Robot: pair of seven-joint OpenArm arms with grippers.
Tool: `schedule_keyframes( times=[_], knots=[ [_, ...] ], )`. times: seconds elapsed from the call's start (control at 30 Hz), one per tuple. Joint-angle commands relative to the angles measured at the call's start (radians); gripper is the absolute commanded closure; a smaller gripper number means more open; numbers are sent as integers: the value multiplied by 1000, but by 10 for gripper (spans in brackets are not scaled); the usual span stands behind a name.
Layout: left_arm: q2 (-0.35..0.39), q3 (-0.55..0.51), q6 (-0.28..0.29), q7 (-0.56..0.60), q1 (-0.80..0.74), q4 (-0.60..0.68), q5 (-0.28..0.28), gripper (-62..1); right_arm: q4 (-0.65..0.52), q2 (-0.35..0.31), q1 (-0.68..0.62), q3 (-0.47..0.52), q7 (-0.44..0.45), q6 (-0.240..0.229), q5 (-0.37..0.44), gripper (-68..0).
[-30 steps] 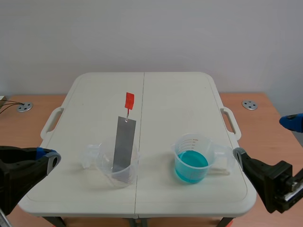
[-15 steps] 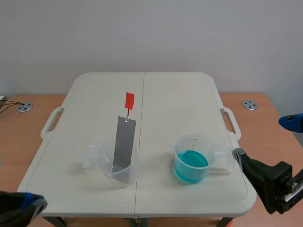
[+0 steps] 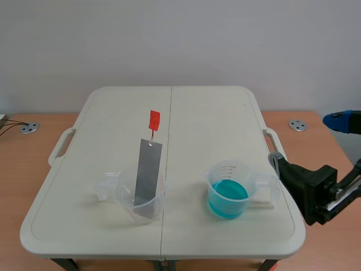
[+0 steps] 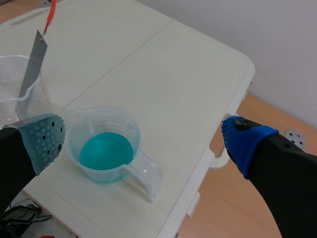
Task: Hold the metal plate by the orange handle, dip it into the blue solution, take it out and point at it, then put the plate back in the beaker on the left.
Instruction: 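Lift the metal plate out of the left beaker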
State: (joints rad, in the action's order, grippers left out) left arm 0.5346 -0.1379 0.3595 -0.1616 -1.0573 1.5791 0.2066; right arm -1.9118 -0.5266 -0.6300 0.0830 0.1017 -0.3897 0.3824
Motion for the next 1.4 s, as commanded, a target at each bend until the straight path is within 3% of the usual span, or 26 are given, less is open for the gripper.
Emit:
schedule_keyframes(
  times=[0.0, 0.33, 0.53, 0.83, 1.37],
  knots=[
    [-3, 3, 2, 9, 2, -11, -3, -18, -16, -8, 29, -19, -3, -4, 8, -663],
    [-19, 5, 2, 74, 2, -200, -22, -18, 14, -3, 166, -177, -22, -4, 30, -663],
    [-48, 5, 13, 94, 3, -260, -82, -18, 61, 37, 243, -253, -45, -7, 38, -663],
    [-69, 5, 17, 86, 8, -277, -100, -19, 124, 98, 366, -360, -100, -16, 51, -663],
    [-69, 5, 17, 86, 8, -277, -100, -18, 354, 226, 585, -507, -115, -19, 59, -663]
  ],
)
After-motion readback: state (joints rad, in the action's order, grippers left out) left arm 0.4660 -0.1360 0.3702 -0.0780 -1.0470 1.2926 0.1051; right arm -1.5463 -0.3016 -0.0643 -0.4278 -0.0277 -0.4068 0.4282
